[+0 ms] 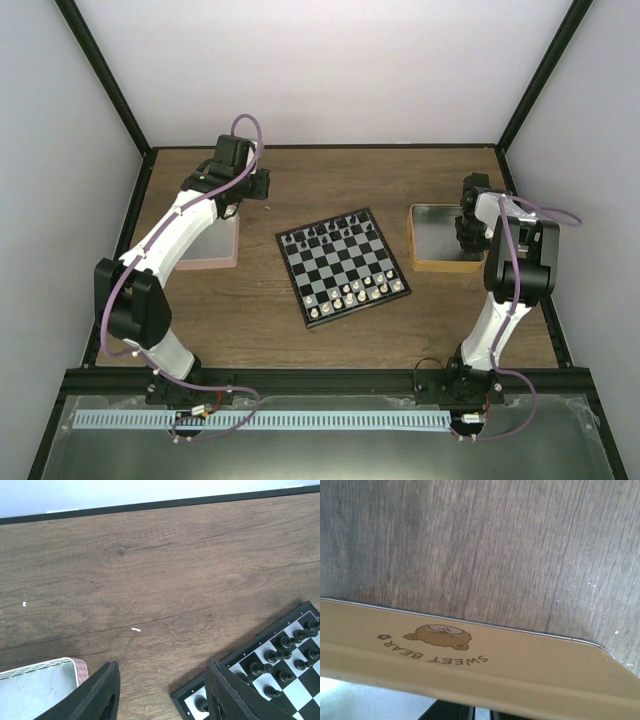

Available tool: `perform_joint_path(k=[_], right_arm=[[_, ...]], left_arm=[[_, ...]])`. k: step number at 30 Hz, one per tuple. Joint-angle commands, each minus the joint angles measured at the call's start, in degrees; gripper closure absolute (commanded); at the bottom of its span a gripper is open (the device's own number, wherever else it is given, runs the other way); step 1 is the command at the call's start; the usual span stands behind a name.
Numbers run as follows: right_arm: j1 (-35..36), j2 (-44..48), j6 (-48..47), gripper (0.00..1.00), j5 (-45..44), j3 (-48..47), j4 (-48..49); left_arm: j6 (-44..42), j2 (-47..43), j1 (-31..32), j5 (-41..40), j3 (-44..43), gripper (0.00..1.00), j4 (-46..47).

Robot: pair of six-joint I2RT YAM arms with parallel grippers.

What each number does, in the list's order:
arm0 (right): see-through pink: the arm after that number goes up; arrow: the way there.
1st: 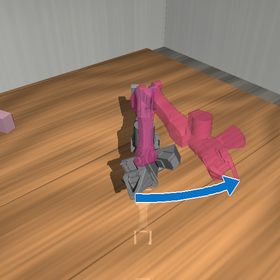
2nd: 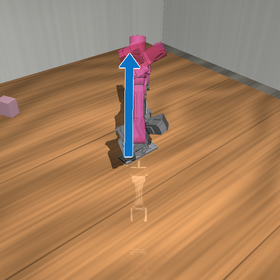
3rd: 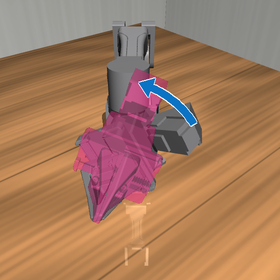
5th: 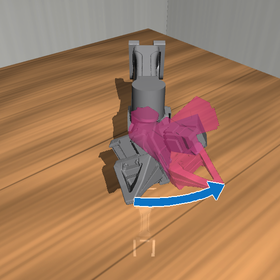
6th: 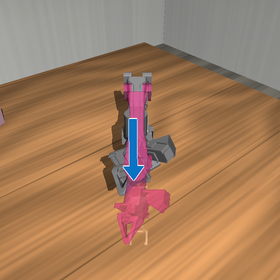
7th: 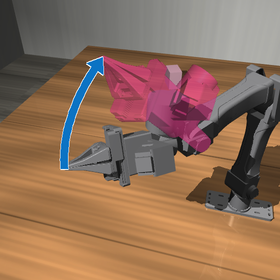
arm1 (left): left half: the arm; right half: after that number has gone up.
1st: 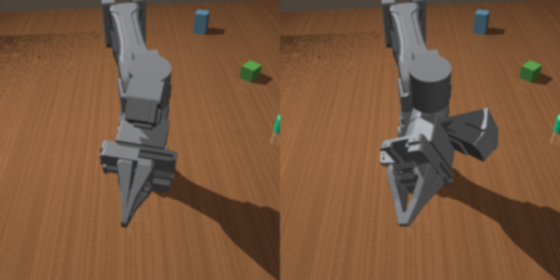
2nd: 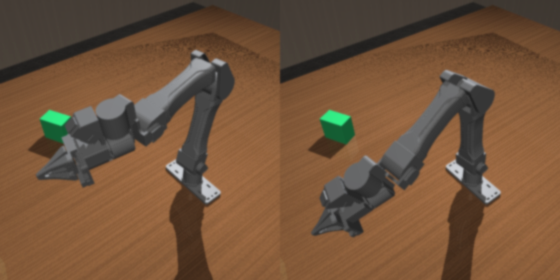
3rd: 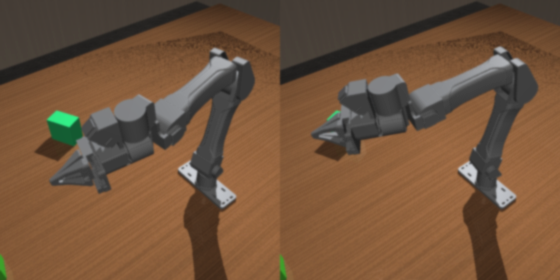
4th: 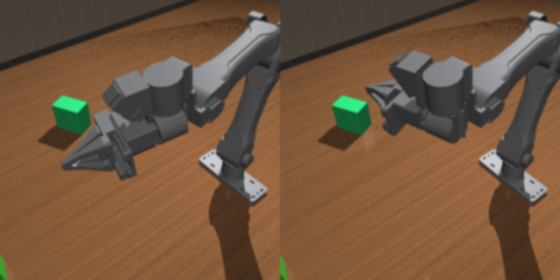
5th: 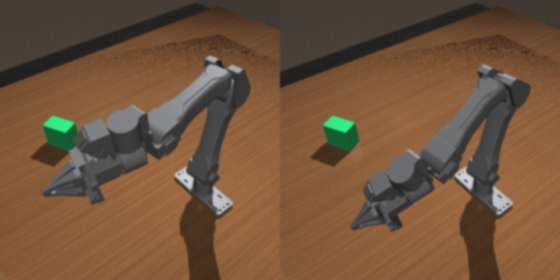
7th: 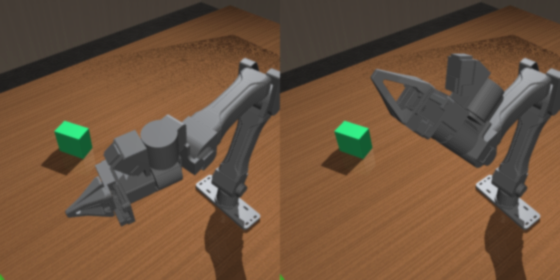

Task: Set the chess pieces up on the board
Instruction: Pick up the chess piece from the storage box, then place the chess piece on the chessboard.

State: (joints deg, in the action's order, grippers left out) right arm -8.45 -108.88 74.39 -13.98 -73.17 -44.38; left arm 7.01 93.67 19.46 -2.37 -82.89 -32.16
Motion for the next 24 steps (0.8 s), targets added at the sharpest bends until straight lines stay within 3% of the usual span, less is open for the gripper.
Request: perform_joint_path(k=[1,9,15,24], right_arm=[[0.06,1.82,-4.27,0.96,-0.65,-0.98,1.74],[3.44,9.61,-12.18,0.99,11.87,-0.41,3.75],[7.57,14.99,-15.04,0.99,27.07,0.52,4.25],[20.69,11.16,-16.43,0.99,44.80,-4.42,1.48]], left_arm=[[-0.55,-1.23,-0.32,0.07,-0.77,0.51,1.14],[1.80,-2.67,-0.30,2.96,-0.92,0.49,1.38],[5.25,-5.60,-0.33,5.92,1.67,0.48,2.48],[10.80,-10.61,-0.30,12.01,8.62,0.47,4.84]])
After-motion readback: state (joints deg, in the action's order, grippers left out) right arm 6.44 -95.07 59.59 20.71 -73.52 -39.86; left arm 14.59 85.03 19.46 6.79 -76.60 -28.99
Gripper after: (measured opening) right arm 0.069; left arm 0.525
